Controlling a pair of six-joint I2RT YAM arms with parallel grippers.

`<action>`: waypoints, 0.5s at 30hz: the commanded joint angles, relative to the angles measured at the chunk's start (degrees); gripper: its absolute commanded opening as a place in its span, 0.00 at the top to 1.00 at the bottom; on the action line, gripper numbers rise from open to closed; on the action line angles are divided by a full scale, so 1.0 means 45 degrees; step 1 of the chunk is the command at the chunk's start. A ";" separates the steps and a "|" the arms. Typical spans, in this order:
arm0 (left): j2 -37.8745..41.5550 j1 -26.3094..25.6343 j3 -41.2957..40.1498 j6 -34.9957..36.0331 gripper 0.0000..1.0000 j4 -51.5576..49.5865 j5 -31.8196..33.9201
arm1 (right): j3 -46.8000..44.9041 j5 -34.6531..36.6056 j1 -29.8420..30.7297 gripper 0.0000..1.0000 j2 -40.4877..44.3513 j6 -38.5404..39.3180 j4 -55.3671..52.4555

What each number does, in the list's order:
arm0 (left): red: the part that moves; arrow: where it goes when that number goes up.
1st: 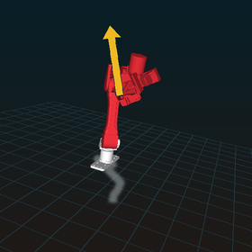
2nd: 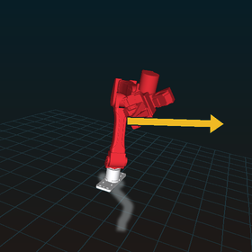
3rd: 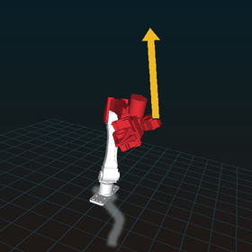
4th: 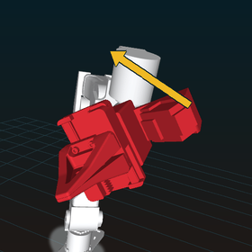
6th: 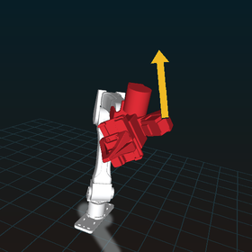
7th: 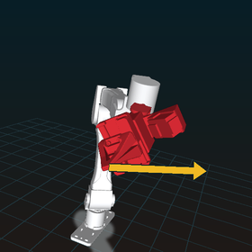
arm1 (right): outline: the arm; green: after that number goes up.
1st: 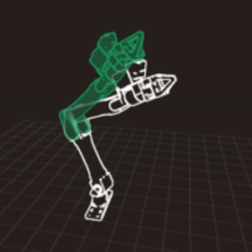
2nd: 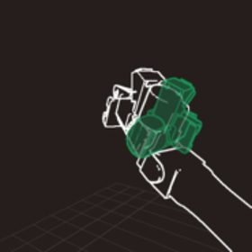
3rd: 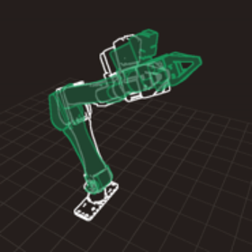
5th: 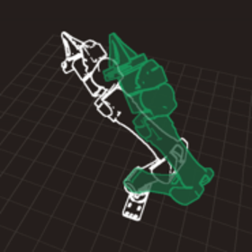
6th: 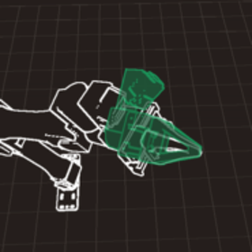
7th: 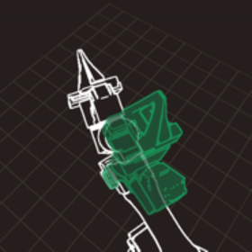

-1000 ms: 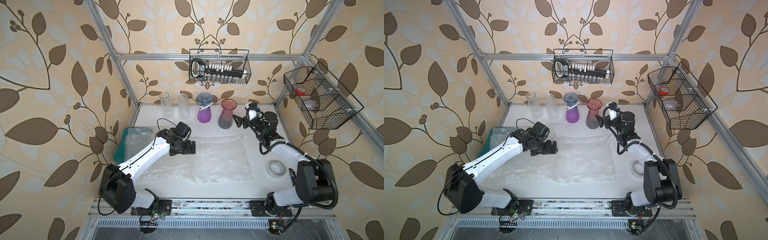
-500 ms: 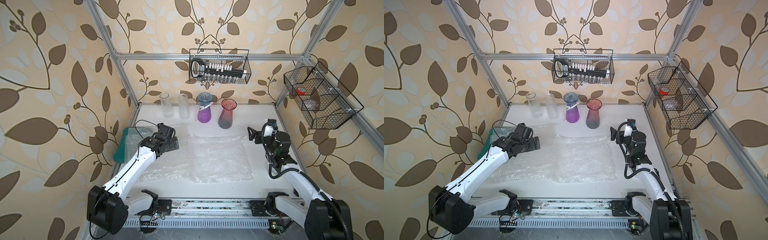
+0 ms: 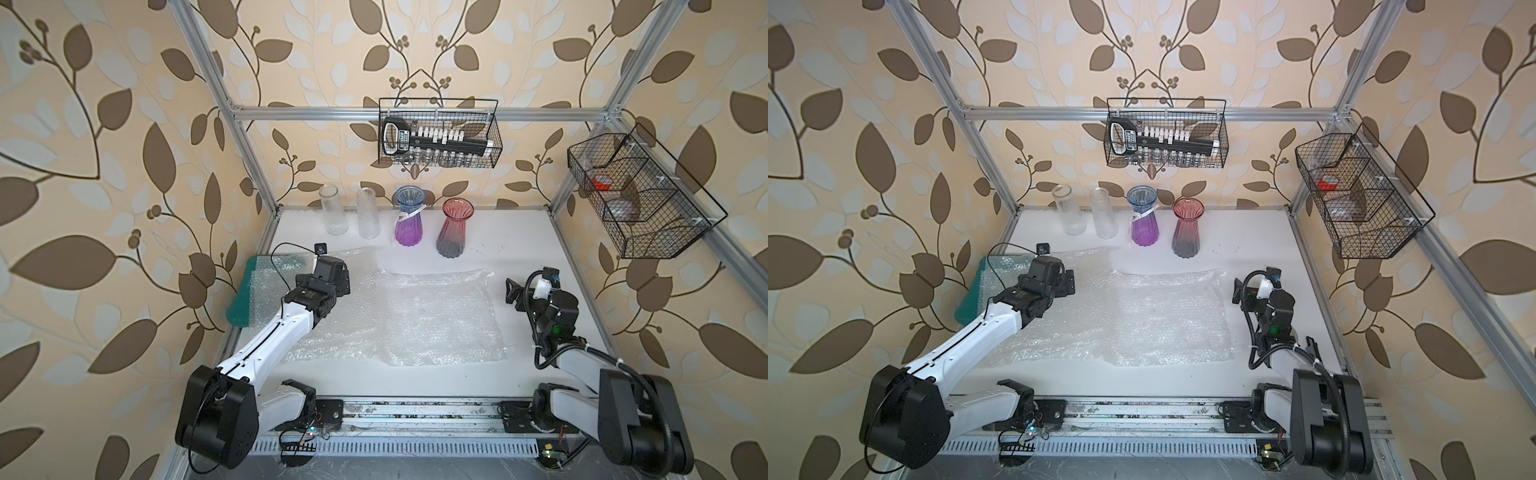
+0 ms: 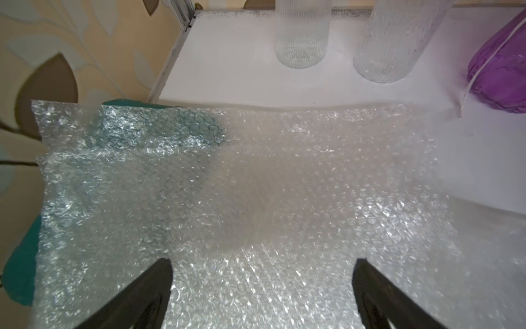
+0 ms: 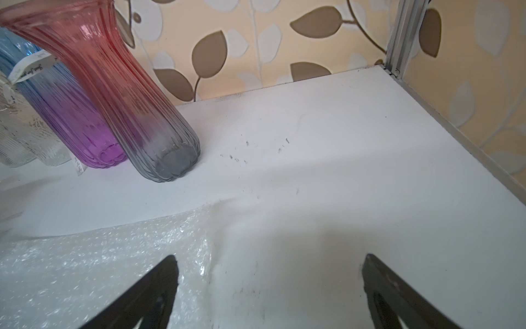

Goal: Unwrap the vase from the bubble wrap
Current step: Reset both arms

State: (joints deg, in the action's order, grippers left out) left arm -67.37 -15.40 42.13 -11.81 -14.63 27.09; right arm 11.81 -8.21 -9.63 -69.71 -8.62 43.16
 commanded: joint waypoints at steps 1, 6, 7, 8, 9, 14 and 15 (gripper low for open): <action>-0.0418 0.0539 -0.0524 0.0776 0.01 0.2335 0.0856 | 0.0428 -0.0606 -0.0353 0.01 -0.1165 0.0170 0.2317; -0.1636 0.1585 -0.1347 0.1982 0.01 0.6061 0.0157 | 0.0463 -0.1611 -0.1122 0.01 -0.2671 -0.0726 0.3816; -0.2026 0.1695 -0.1490 0.2150 0.01 0.6876 -0.0040 | 0.0626 -0.1965 -0.1081 0.01 -0.2611 -0.0455 0.3354; -0.2382 0.1852 -0.1618 0.2159 0.01 0.7581 -0.0291 | 0.0572 -0.2210 -0.0956 0.01 -0.2707 -0.0303 0.3658; -0.2670 0.1979 -0.1680 0.2109 0.01 0.8018 -0.0605 | 0.0451 -0.2290 -0.0851 0.01 -0.2788 -0.0150 0.3948; -0.3289 0.2335 -0.1525 0.2778 0.01 0.9431 -0.2216 | -0.0182 -0.0837 -0.0017 0.01 -0.2933 0.0320 0.5134; -0.3290 0.2335 -0.1396 0.2956 0.01 0.9253 -0.2291 | -0.0432 -0.0421 0.0025 0.01 -0.3107 0.0183 0.5678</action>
State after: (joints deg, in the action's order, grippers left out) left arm -82.54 -5.52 34.83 -1.91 19.46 21.50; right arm 12.16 -13.47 -10.35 -82.15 -8.80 61.69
